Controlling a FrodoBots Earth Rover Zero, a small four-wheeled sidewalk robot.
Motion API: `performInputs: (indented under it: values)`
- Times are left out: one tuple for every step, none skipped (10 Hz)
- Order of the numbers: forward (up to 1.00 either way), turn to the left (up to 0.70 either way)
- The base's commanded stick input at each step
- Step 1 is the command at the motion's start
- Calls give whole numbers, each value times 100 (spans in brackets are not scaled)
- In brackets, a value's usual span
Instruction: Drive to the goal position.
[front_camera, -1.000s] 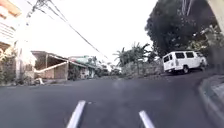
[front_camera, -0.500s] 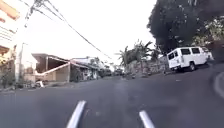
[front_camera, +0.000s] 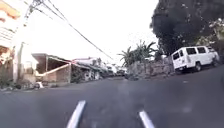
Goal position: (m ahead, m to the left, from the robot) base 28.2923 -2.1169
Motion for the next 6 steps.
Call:
performInputs:
  values:
    - [85, -21]
    - [85, -34]
    - [85, -34]
    - [85, -34]
    - [85, -34]
    - [85, -31]
